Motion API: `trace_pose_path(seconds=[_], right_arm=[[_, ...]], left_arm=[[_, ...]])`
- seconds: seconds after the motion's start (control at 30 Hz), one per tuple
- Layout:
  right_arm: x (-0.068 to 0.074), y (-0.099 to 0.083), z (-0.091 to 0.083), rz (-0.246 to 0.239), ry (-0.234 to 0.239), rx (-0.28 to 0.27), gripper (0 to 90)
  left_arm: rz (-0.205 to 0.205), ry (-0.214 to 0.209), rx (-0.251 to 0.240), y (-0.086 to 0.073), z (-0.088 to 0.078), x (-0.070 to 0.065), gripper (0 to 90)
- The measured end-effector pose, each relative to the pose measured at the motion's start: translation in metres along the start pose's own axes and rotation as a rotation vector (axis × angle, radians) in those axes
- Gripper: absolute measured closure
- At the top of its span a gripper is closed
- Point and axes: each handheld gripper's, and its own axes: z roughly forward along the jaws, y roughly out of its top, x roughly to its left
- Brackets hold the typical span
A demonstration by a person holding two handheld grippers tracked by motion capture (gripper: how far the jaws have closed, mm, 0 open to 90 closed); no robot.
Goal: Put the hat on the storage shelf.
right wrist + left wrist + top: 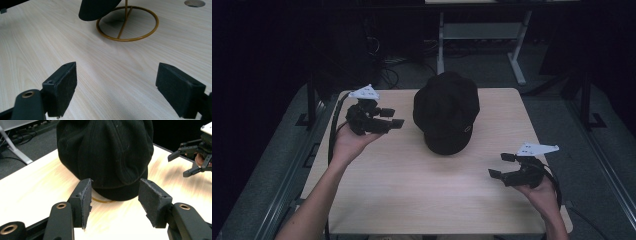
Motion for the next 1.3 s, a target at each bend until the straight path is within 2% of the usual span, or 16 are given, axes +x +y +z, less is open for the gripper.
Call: trace_pose_path(seconds=[0.17,0.53,0.8,1.03,1.3], right_arm=[[0.0,0.0,0.0,0.002,-0.001,0.001,16.4],[0.004,0.001,0.001,-0.003,-0.003,0.008,16.2],[0.005,0.002,0.002,-0.006,-0.005,0.008,16.0],[0.007,0.002,0.003,-0.013,0.0,0.013,16.0],[0.01,0.002,0.003,-0.017,0.003,0.018,16.0]], left_arm=[[-0.004,0.01,0.009,-0.012,-0.003,0.001,42.2],[-0.044,0.019,-0.007,-0.036,-0.009,0.002,38.5],[-0.048,0.023,-0.014,-0.057,-0.014,-0.001,36.0],[-0.082,0.033,-0.03,-0.078,-0.016,-0.001,35.1],[-0.101,0.042,-0.039,-0.098,-0.02,-0.004,34.8]])
